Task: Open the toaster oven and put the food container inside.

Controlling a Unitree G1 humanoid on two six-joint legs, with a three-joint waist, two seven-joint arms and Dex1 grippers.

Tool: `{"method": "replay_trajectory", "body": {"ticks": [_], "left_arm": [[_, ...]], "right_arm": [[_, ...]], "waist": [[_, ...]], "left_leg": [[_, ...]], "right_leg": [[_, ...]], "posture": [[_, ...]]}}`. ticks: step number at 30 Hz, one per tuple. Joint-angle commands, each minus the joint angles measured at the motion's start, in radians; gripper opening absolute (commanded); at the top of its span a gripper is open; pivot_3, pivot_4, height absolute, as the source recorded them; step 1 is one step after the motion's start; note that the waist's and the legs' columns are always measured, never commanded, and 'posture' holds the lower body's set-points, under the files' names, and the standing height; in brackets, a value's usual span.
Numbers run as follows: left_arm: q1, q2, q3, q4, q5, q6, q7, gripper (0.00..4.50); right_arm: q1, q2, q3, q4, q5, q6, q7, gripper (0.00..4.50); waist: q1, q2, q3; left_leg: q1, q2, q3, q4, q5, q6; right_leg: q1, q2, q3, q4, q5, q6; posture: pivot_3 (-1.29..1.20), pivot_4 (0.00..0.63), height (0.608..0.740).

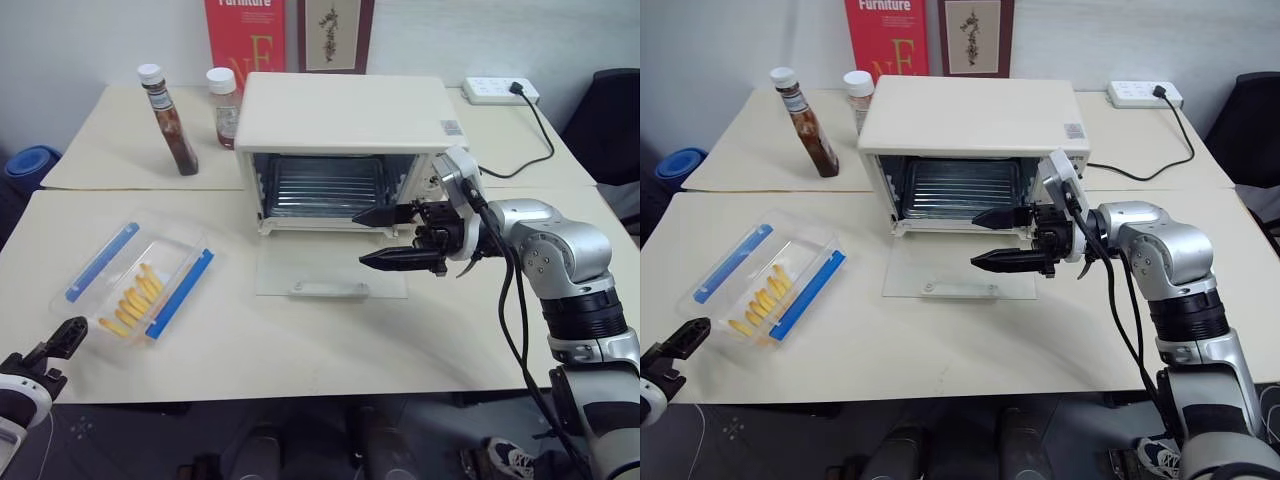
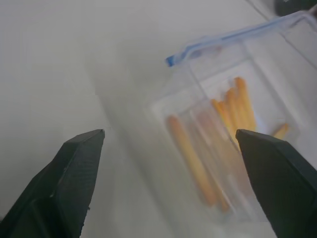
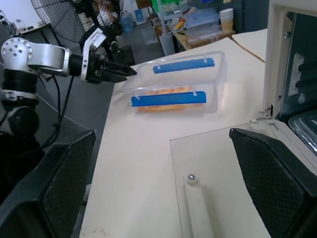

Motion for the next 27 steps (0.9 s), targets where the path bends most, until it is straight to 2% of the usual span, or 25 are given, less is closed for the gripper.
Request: {"method": "replay_trajectory", "body": {"ticks": [1, 4, 6, 9, 12, 16, 23, 27], "left_arm": [[0.124, 0.108, -0.221, 0.012, -0.347, -0.342, 0.281, 4.49], [0.103, 0.164, -0.364, 0.016, -0.354, -0.491, 0.334, 4.49], [0.076, 0.202, -0.428, 0.042, -0.354, -0.536, 0.367, 4.49], [0.029, 0.241, -0.489, 0.081, -0.354, -0.572, 0.406, 4.49], [-0.027, 0.24, -0.524, 0.113, -0.354, -0.592, 0.456, 4.49], [-0.097, 0.214, -0.545, 0.141, -0.354, -0.605, 0.522, 3.67], [-0.146, 0.221, -0.547, 0.189, -0.354, -0.576, 0.558, 1.53], [-0.153, 0.264, -0.537, 0.23, -0.354, -0.523, 0.532, 0.37]], "right_arm": [[-0.006, -0.002, -0.052, -0.041, 0.021, 0.02, -0.011, 4.5], [0.014, 0.007, -0.066, -0.074, 0.032, 0.04, -0.032, 4.5], [0.034, 0.009, -0.074, -0.104, 0.041, 0.051, -0.047, 4.5], [0.059, 0.011, -0.084, -0.142, 0.049, 0.063, -0.065, 4.5], [0.069, 0.01, -0.096, -0.163, 0.059, 0.073, -0.086, 4.5], [0.075, -0.001, -0.117, -0.182, 0.07, 0.091, -0.098, 4.5], [0.089, -0.031, -0.133, -0.215, 0.072, 0.09, -0.1, 4.5], [0.099, -0.045, -0.146, -0.229, 0.073, 0.096, -0.102, 4.5]], "waist": [[0.002, 0.003, 0.0], [0.016, 0.008, 0.0], [0.023, 0.007, 0.0], [0.023, 0.007, 0.0], [0.022, 0.007, 0.0], [0.02, 0.007, 0.0], [0.023, 0.007, 0.0], [0.021, 0.007, 0.0]], "left_leg": [[0.001, 0.0, -0.002, -0.001, 0.0, 0.0], [0.002, -0.007, 0.005, -0.001, 0.002, 0.002], [0.003, -0.006, 0.004, -0.001, 0.002, 0.002], [0.004, -0.005, 0.005, -0.001, 0.001, 0.002], [0.005, -0.004, 0.005, -0.002, 0.001, 0.002], [0.007, -0.001, 0.007, -0.002, 0.001, 0.002], [0.009, -0.001, 0.006, -0.003, 0.001, 0.002], [0.009, -0.001, 0.007, -0.004, 0.001, 0.002]], "right_leg": [[0.0, -0.002, 0.002, 0.0, 0.0, 0.0], [0.002, 0.0, 0.0, -0.002, 0.0, -0.001], [0.006, 0.003, -0.002, -0.005, -0.008, -0.017], [0.008, 0.006, -0.002, -0.006, -0.008, -0.017], [0.008, 0.007, -0.002, -0.006, -0.008, -0.015], [0.008, 0.01, -0.001, -0.005, -0.006, -0.013], [0.009, 0.011, -0.001, -0.003, -0.006, -0.013], [0.009, 0.011, -0.001, -0.003, -0.006, -0.013]], "posture": [[0.0, 0.15, 0.74], [0.0, 0.15, 0.74], [0.0, 0.15, 0.74], [0.0, 0.15, 0.74], [0.0, 0.15, 0.74], [0.0, 0.15, 0.74], [0.0, 0.15, 0.74], [0.0, 0.15, 0.74]]}}
